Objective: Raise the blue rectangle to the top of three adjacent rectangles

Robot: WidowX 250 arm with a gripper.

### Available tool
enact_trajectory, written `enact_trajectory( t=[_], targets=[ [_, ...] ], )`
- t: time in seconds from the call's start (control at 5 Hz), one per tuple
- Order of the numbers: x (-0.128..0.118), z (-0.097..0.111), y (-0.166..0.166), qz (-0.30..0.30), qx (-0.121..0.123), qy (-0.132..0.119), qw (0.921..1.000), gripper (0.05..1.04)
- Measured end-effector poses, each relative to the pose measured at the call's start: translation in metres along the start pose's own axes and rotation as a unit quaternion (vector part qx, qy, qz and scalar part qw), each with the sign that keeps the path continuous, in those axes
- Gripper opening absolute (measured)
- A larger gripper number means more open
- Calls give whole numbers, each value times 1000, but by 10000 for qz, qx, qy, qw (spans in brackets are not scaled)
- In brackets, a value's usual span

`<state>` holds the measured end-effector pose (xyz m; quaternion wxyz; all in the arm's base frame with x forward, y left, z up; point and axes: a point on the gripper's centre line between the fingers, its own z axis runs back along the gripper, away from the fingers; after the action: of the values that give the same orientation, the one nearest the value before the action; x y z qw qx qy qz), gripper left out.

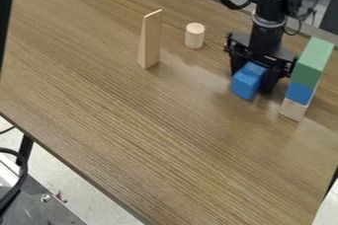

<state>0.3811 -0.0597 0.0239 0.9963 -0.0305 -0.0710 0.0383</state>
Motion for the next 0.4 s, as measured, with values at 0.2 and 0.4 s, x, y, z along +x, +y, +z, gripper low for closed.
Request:
enact_trajectory(
  t=[0.2,0.4],
  targets=[
    [-2,2,3,433,-24,42,9991,590],
    [-3,24,4,782,0,22,9969,590]
  ],
)
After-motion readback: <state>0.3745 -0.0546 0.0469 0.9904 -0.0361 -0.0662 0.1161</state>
